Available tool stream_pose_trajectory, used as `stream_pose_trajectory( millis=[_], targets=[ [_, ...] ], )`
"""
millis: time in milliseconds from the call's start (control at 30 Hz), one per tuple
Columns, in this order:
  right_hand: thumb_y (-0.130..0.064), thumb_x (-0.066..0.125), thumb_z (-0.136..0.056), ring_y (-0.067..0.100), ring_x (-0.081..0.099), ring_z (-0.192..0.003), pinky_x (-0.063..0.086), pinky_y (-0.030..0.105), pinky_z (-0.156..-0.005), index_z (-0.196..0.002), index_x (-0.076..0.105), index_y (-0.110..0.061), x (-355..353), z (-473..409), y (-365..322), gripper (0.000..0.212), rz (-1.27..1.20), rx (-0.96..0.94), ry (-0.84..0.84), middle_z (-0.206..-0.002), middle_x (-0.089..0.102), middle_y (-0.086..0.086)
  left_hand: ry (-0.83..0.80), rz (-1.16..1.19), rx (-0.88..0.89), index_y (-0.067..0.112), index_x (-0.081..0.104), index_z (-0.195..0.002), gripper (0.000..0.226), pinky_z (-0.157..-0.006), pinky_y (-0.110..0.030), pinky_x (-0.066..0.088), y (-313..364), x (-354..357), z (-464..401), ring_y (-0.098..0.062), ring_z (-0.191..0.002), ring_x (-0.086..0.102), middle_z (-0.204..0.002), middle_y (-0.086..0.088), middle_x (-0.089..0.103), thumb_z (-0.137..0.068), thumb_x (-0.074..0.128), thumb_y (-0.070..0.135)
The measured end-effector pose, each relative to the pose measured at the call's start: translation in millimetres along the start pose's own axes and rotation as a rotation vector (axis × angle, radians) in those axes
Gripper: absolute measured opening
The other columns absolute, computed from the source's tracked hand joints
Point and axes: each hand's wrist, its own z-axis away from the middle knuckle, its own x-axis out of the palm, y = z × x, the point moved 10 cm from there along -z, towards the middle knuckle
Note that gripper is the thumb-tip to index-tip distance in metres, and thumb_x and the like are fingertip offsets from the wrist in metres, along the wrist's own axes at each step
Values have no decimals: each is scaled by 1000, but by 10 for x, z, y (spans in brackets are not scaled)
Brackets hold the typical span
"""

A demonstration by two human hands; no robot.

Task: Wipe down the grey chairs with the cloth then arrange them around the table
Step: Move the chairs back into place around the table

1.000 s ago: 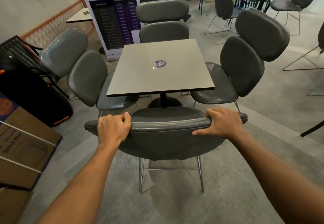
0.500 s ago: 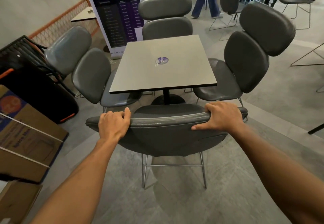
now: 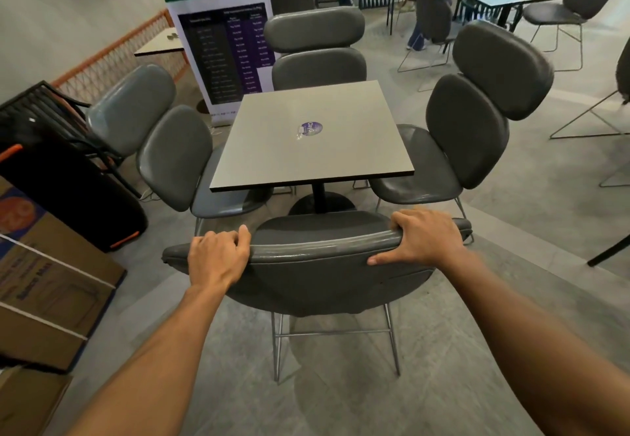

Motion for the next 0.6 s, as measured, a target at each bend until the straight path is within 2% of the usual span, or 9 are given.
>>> stream_pose_trajectory(
  millis=[167,267,367,467,600],
  targets=[
    [-110,31,-51,9,53,-76,53,31,-71,-84,51,-34,28,-7,18,86,-36,20,-14,-83,55,-15,8,-48,24,17,73,-74,64,-92,-45,42,11,-33,-36,-23,-76,55,-75,-8,69,-106,27,47],
    [-110,29,-54,7,52,-74,53,29,-68,-82,54,-33,30,-58,55,86,6,20,22,-80,55,-16,7,-69,103,23,63,-61,58,-91,-45,45,30,-24,-155,-18,-65,50,-62,0,59,-104,32,44],
    [-109,28,-58,8,51,-62,47,25,-56,-72,56,-31,-13,-115,106,84,56,-15,186,-69,54,-15,54,-48,179,23,49,-50,58,-76,-40,48,47,12,-313,-14,-53,46,-51,7,47,-102,35,45],
    [-106,34,-62,11,51,-52,39,23,-49,-64,58,-27,-72,-164,110,82,48,-52,355,-61,56,-10,124,-26,200,24,44,-47,56,-61,-32,38,43,-14,-468,-15,-49,45,-49,7,44,-96,32,48],
    [-104,40,-62,12,53,-52,43,24,-50,-63,57,-26,-90,-296,13,80,47,-66,409,-60,57,-9,179,-12,176,27,38,-46,51,-58,-31,28,-38,-129,-651,-15,-47,39,-48,7,39,-94,34,46]
  ],
)
